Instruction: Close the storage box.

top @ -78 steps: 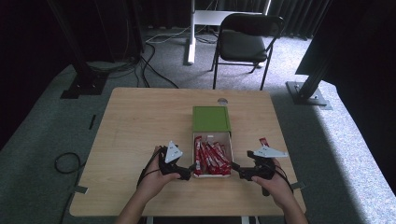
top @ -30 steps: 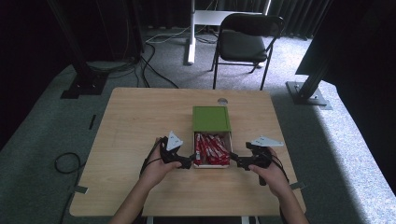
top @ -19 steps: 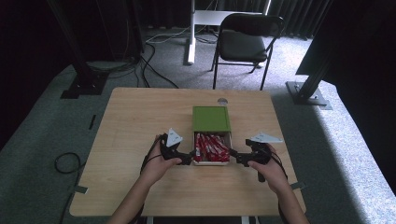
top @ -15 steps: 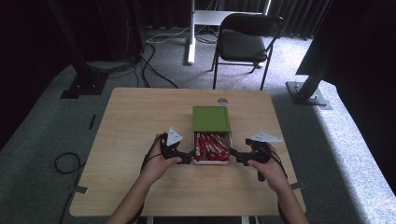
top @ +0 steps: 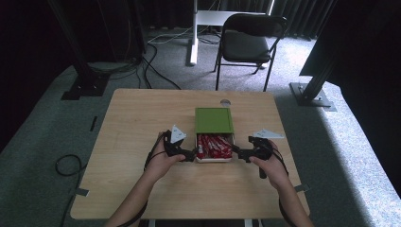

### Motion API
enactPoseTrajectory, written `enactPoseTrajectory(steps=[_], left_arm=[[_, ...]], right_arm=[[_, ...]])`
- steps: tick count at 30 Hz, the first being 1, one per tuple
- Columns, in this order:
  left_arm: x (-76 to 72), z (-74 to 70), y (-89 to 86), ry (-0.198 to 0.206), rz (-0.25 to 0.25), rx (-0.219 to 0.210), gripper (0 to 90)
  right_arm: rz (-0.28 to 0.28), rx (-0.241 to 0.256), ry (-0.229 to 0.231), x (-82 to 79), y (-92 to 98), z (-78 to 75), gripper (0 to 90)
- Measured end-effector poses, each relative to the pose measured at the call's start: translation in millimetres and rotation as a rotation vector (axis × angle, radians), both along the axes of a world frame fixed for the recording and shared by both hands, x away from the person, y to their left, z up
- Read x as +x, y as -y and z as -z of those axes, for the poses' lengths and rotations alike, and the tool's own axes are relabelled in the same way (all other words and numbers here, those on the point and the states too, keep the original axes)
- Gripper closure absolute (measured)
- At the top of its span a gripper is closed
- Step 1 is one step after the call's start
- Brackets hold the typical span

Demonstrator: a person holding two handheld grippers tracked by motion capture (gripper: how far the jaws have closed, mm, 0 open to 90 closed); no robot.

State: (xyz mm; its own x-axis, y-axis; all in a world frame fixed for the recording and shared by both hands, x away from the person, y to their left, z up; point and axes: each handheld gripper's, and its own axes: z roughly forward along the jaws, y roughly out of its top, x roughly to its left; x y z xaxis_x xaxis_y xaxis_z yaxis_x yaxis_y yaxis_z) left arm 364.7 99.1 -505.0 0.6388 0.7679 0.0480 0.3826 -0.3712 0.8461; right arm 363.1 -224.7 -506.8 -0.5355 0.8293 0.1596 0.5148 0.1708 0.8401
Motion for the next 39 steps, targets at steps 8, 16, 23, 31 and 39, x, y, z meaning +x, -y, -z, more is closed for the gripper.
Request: enactPoseTrajectory(steps=[8,16,23,31,39], left_arm=[[8.8,0.9,-0.5,-0.001,-0.014,-0.014,2.0],[17.3,-0.1,0.0,0.006,-0.024,-0.004,2.0],[24.2,-0.6,0.2,0.008,-0.03,0.0,2.0],[28.2,-0.6,0.1,0.012,-0.035,0.001,2.0],[29.0,-1.4,0.6,0.015,-0.032,0.012,1.9]], right_arm=[[0.012,-0.003,-0.004,10.5,-1.3,-0.9,10.8],[0.03,0.006,-0.007,18.4,-2.7,-0.5,10.8],[0.04,-0.007,-0.001,24.2,-4.4,-1.2,10.8],[0.05,-0.006,0.0,28.0,-5.7,-0.9,10.5],[0.054,-0.013,0.001,28.6,-6.7,-1.0,10.3]])
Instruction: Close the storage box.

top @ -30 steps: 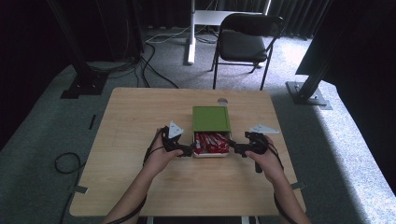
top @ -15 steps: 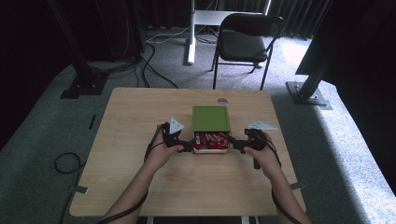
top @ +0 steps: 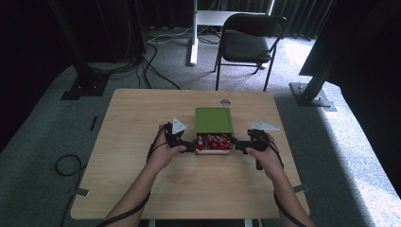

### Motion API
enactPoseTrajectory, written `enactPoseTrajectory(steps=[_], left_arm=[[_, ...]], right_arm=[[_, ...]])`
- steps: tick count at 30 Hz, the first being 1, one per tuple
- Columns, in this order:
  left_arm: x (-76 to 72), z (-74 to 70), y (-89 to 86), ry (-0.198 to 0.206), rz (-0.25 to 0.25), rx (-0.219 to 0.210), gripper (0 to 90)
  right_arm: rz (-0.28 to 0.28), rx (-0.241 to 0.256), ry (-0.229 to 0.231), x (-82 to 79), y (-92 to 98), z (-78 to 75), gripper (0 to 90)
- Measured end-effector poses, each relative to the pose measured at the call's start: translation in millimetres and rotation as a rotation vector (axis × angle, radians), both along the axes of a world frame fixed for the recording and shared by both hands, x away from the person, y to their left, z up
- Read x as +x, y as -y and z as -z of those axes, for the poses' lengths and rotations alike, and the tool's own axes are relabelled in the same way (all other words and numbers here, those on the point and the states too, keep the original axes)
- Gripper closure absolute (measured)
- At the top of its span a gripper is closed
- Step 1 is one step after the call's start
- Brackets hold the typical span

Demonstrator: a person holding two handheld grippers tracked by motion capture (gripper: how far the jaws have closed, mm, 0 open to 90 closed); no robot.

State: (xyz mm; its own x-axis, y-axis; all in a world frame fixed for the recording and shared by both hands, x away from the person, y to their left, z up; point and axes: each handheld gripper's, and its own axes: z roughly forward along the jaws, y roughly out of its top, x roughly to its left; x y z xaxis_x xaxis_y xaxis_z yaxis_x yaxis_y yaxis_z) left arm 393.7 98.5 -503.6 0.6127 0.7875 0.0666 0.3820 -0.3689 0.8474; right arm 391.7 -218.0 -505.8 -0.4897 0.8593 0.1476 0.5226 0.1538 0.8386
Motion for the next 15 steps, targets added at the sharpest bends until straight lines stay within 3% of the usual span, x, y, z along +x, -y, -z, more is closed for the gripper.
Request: enactPoseTrajectory(steps=[11,15], left_arm=[[-3.7,-3.6,0.1,0.018,0.006,0.019,2.0],[-9.0,-11.2,-3.6,0.026,0.007,-0.008,2.0]], right_arm=[[0.006,0.005,0.004,-1.9,-0.4,1.3,10.4],[-0.001,0.025,0.006,-4.4,-0.1,-0.5,10.4]])
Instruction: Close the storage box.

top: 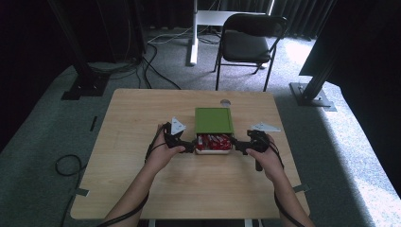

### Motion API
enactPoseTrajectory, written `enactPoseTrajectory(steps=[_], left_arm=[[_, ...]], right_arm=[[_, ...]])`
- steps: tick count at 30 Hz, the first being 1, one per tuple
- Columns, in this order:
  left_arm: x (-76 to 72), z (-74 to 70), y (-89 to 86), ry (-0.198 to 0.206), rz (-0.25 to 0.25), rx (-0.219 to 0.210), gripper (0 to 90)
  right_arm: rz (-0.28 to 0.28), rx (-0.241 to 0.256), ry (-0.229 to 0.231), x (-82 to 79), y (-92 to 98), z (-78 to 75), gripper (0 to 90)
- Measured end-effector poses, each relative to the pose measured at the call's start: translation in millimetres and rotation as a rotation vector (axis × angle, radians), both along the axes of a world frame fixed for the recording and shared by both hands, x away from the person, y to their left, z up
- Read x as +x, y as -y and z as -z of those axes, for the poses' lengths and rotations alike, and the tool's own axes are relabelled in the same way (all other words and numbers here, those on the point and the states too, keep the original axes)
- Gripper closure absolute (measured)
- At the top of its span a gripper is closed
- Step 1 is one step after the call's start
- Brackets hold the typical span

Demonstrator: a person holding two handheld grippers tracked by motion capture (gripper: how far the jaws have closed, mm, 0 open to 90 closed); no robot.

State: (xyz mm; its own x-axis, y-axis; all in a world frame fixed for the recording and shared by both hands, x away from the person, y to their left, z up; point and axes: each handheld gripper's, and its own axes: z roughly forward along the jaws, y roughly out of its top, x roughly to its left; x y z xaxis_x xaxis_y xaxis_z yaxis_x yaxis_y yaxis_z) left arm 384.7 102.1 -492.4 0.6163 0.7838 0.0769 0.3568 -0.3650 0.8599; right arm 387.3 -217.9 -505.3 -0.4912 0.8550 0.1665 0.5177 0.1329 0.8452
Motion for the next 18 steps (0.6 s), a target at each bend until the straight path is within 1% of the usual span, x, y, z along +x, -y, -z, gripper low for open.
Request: enactPoseTrajectory(steps=[5,7,9,10,15,18], left_arm=[[-8.6,-9.5,-5.6,0.004,0.007,-0.013,2.0],[-12.1,-13.0,-9.5,-0.005,0.009,-0.025,2.0],[-13.6,-13.6,-12.2,-0.015,0.006,-0.031,2.0],[-14.4,-13.6,-13.6,-0.024,0.003,-0.026,2.1],[-17.3,-10.1,-21.1,-0.031,-0.011,-0.041,2.1],[-18.9,-8.9,-23.9,-0.03,-0.019,-0.037,2.1]], right_arm=[[0.0,0.016,0.008,-3.7,-0.1,-2.9,10.4],[-0.001,0.016,0.009,-5.3,0.0,-4.2,10.4],[-0.002,0.016,0.016,-7.7,0.1,-6.4,10.4],[-0.001,0.017,0.018,-8.7,0.2,-7.4,10.4],[-0.004,0.018,0.032,-14.4,1.8,-11.0,10.4],[-0.002,0.015,0.037,-17.0,3.8,-12.1,10.4]])
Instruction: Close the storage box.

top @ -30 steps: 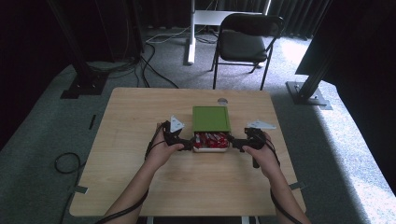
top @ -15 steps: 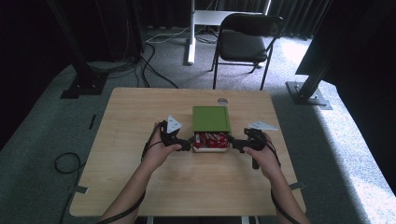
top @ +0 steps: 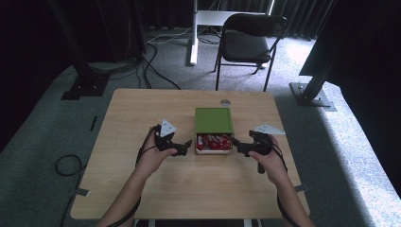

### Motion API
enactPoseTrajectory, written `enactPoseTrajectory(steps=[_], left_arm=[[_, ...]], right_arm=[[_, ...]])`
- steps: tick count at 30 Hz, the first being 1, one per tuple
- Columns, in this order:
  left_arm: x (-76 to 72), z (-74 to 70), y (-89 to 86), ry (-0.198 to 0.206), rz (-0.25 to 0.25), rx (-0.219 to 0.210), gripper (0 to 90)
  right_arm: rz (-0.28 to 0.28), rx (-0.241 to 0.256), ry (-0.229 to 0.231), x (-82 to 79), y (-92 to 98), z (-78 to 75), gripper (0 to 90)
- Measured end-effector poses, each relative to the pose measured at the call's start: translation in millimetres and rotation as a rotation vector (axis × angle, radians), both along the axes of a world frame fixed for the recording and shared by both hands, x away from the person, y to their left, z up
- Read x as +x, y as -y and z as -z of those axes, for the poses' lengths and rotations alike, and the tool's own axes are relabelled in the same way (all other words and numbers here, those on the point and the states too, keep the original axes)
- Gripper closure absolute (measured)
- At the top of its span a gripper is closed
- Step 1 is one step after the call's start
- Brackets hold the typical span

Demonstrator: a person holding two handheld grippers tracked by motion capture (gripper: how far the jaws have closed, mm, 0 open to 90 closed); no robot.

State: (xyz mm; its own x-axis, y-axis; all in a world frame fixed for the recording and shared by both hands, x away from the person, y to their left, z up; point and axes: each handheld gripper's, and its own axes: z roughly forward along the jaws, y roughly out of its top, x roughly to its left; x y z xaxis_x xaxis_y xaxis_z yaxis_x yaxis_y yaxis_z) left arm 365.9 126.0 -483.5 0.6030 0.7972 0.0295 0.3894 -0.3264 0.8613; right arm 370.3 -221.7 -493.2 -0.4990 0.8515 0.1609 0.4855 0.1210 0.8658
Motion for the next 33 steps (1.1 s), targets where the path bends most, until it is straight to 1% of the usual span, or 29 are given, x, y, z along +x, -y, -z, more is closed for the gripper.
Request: enactPoseTrajectory(steps=[6,10,13,17,21,24,33], left_arm=[[-3.7,3.6,-10.2,-0.006,-0.028,-0.008,2.1],[-6.9,7.6,-17.9,-0.018,-0.045,-0.001,2.1],[-9.5,11.0,-23.7,-0.017,-0.058,0.001,2.1],[-12.6,15.4,-31.5,-0.025,-0.076,0.003,2.1],[-15.9,19.9,-40.2,-0.034,-0.096,0.009,2.1],[-18.5,23.6,-46.2,-0.041,-0.111,0.005,2.1],[-27.2,37.3,-62.4,-0.069,-0.146,0.012,2.1]], right_arm=[[0.011,-0.009,0.006,-8.0,9.5,0.7,10.4],[0.023,-0.02,0.004,-12.7,16.4,4.4,10.4],[0.029,-0.026,0.0,-15.6,21.2,7.4,10.4],[0.038,-0.037,-0.014,-21.4,28.1,15.4,10.4],[0.042,-0.042,-0.025,-23.7,31.5,20.6,10.4],[0.044,-0.046,-0.034,-26.5,33.6,25.4,10.4],[0.048,-0.056,-0.064,-37.2,39.3,41.1,10.4]])
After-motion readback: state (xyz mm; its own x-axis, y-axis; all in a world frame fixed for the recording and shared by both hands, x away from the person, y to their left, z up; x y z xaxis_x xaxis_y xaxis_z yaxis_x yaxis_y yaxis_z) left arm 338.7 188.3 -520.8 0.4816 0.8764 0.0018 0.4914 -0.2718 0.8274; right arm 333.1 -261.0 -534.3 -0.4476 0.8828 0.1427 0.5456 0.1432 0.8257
